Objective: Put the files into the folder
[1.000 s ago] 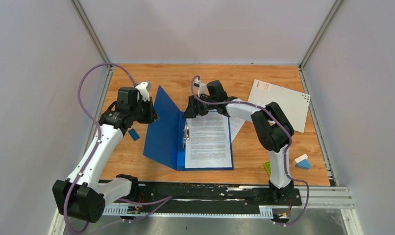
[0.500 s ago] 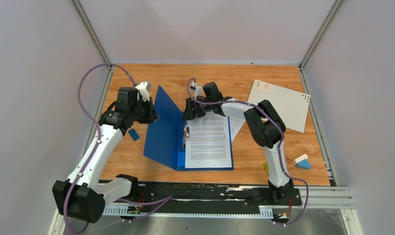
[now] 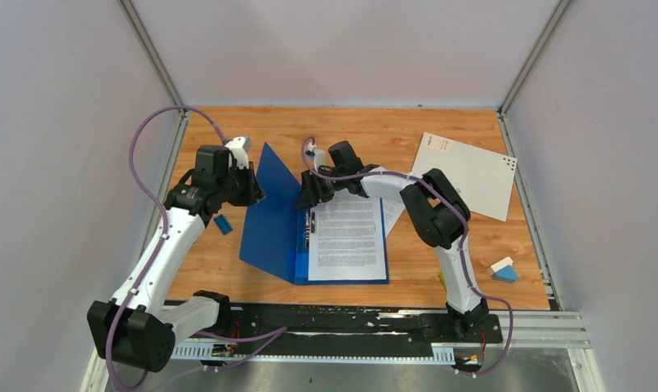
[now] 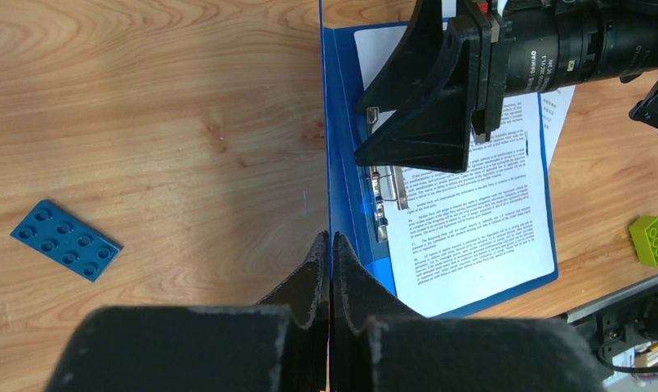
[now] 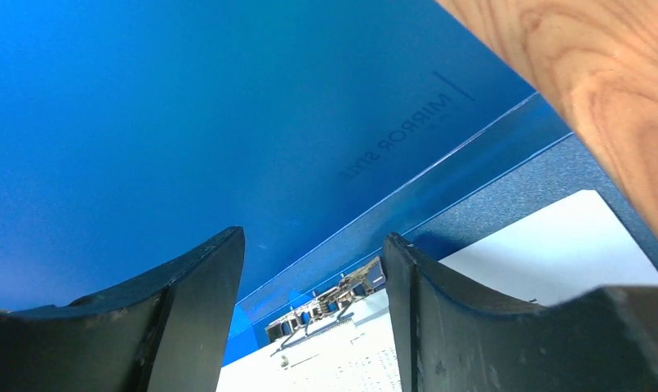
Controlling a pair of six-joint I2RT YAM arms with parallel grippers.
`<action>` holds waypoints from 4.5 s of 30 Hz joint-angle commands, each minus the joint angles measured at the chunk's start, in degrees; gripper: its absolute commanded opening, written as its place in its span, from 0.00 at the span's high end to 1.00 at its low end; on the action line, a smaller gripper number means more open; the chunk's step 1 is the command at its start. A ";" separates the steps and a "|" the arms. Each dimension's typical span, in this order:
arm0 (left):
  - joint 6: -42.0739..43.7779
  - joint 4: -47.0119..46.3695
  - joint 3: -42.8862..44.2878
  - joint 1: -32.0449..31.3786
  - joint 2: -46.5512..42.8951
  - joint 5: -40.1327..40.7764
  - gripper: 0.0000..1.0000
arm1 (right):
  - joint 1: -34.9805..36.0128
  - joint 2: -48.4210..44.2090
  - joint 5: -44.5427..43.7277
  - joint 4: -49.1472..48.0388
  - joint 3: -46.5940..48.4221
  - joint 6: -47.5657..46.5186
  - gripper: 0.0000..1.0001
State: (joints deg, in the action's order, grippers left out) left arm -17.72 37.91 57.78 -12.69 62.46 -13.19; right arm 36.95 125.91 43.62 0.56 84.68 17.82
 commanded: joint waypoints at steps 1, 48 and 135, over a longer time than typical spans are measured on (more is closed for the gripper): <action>-0.21 -0.69 0.58 -0.32 -1.50 -0.31 1.00 | 0.01 -4.90 4.26 -3.11 -0.86 -0.99 0.37; -0.74 -3.02 -1.27 -0.43 -1.30 -0.80 1.00 | 7.45 -12.82 -15.11 13.07 -7.97 11.72 0.70; 3.94 -0.09 -1.48 -0.41 -0.52 2.68 1.00 | 9.95 -14.30 -37.03 12.52 -27.18 7.12 1.00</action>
State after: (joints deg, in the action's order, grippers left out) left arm -15.22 37.50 55.77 -13.02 62.67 -11.42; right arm 46.85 108.07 16.78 6.55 62.19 28.82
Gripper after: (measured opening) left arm 0.008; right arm 0.098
